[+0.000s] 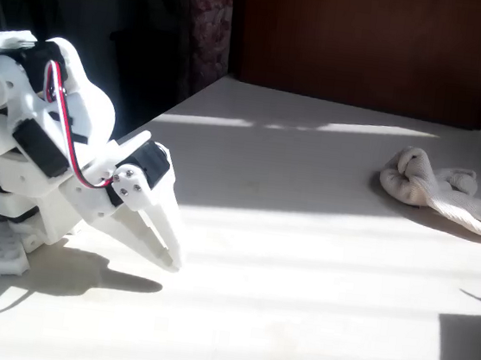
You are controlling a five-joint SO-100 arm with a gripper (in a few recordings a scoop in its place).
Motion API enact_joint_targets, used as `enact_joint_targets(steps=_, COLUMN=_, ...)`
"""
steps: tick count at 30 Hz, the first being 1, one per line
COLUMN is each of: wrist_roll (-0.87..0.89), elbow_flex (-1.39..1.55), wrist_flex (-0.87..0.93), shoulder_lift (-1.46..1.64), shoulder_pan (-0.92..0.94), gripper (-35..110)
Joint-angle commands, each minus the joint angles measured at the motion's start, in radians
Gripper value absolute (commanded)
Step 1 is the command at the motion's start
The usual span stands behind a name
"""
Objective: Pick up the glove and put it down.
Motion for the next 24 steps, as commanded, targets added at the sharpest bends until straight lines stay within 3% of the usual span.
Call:
enact_joint_targets(steps=1, wrist_roll=-0.006, elbow_flex=-0.037, wrist_flex=-0.009, shoulder_lift=0.006, shoulder_pan=0.002, gripper=0)
enact_joint_targets(steps=24, wrist_roll=0.006, elbow_flex=-0.037, wrist_flex=-0.009, shoulder_lift=0.006, shoulder_pan=0.012, gripper=0)
